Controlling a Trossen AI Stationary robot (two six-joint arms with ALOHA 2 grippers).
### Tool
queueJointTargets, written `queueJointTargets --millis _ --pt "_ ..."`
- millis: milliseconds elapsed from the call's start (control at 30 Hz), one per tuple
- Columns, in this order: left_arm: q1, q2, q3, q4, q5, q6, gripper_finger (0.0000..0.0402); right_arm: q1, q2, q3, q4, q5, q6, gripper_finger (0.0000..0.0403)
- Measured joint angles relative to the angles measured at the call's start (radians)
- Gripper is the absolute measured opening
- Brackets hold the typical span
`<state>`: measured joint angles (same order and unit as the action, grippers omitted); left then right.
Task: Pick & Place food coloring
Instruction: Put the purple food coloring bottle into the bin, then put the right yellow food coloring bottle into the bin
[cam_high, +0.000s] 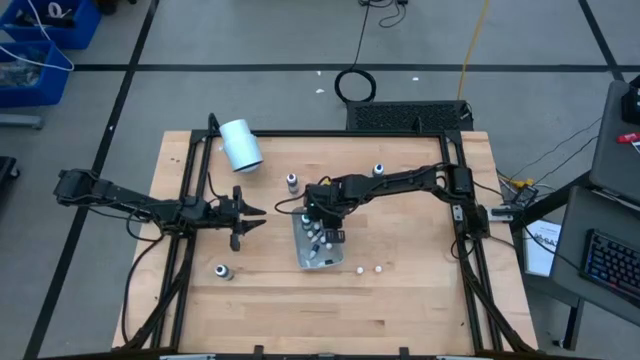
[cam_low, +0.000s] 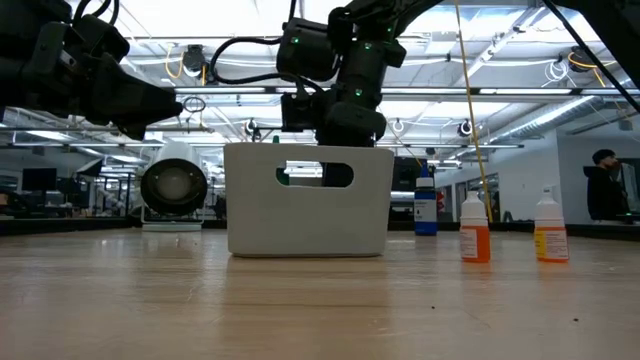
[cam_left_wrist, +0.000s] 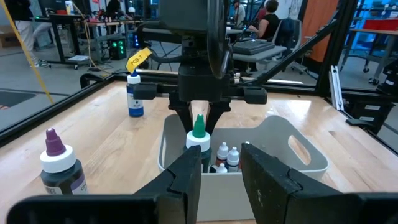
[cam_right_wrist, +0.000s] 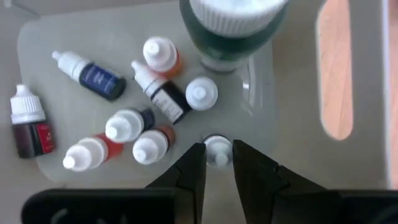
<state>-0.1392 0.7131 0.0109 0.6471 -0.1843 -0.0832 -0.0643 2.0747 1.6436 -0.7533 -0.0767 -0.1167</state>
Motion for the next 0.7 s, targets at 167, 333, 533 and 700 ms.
queueJointTargets --millis 167,333,533,700 --pt "0.0 0.0 0.0 0.0 0.0 0.0 0.0118 0.001 -0.013 0.0 0.017 -0.001 0.018 0.0073" --pt "0.0 0.0 0.0 0.0 0.0 0.0 0.0118 0.003 -0.042 0.0 0.007 0.0 0.027 0.0074" --pt "0.0 0.0 0.0 0.0 0.0 0.0 0.0118 0.024 -0.143 0.0 -0.04 -0.002 0.101 0.0074" --pt "0.0 0.0 0.0 0.0 0.0 0.0 0.0118 0.114 -0.289 0.001 -0.18 -0.002 0.242 0.0074"
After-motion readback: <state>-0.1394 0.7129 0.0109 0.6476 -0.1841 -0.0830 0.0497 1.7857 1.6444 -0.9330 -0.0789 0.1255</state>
